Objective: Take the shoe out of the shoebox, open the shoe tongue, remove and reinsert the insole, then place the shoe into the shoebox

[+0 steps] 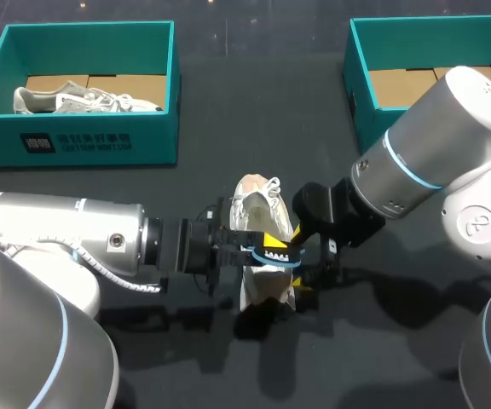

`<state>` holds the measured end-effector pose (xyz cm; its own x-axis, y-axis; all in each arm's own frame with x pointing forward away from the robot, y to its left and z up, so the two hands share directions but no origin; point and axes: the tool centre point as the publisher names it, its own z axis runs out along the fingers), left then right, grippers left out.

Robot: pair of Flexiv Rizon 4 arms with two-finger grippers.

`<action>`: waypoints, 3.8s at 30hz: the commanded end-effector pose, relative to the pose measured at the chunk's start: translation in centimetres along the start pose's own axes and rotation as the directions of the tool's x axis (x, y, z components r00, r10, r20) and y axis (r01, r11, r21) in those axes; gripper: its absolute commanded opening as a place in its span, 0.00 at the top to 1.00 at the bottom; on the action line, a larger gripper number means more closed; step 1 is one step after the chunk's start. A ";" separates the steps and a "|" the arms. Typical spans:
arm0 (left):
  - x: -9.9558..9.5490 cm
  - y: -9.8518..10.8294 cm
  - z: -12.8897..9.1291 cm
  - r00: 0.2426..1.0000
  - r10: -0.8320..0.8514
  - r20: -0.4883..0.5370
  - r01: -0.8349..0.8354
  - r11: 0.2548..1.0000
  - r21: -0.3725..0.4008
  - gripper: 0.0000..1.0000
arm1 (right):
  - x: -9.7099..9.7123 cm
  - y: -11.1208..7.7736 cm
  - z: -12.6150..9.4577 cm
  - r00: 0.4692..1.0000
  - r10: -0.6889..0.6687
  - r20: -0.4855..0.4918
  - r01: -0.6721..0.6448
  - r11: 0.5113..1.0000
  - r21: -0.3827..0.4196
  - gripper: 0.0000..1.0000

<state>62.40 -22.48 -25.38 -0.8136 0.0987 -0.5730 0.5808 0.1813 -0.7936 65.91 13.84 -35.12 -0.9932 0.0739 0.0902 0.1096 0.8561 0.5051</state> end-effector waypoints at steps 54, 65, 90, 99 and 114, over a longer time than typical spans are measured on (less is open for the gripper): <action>0.6 2.9 0.6 0.979 -0.183 0.094 0.174 0.980 0.094 1.00 | 0.2 -0.1 0.1 1.000 0.000 0.004 0.000 1.000 -0.004 0.00; 0.5 4.0 -0.1 0.976 -0.190 0.110 0.181 0.980 0.086 1.00 | 0.2 -0.1 0.1 1.000 0.000 0.004 0.000 1.000 -0.004 0.00; 0.1 6.7 0.7 0.979 -0.185 0.088 0.177 0.980 0.089 1.00 | 0.2 -0.1 0.1 1.000 0.000 0.004 0.000 1.000 -0.004 0.00; 0.2 7.9 0.8 0.979 -0.183 0.088 0.176 0.981 0.077 1.00 | 0.2 -0.1 0.1 1.000 0.000 0.004 0.000 1.000 -0.004 0.00; 0.1 10.4 0.9 0.980 -0.168 0.102 0.165 0.985 0.043 1.00 | 0.2 -0.1 0.1 1.000 0.000 0.004 0.000 1.000 -0.004 0.00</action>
<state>68.09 -20.90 -33.39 -0.8943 -0.0335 -0.4463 0.4372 0.1475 -0.8872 65.79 13.78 -35.24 -0.9932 0.0755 0.0882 0.1101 0.8542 0.5082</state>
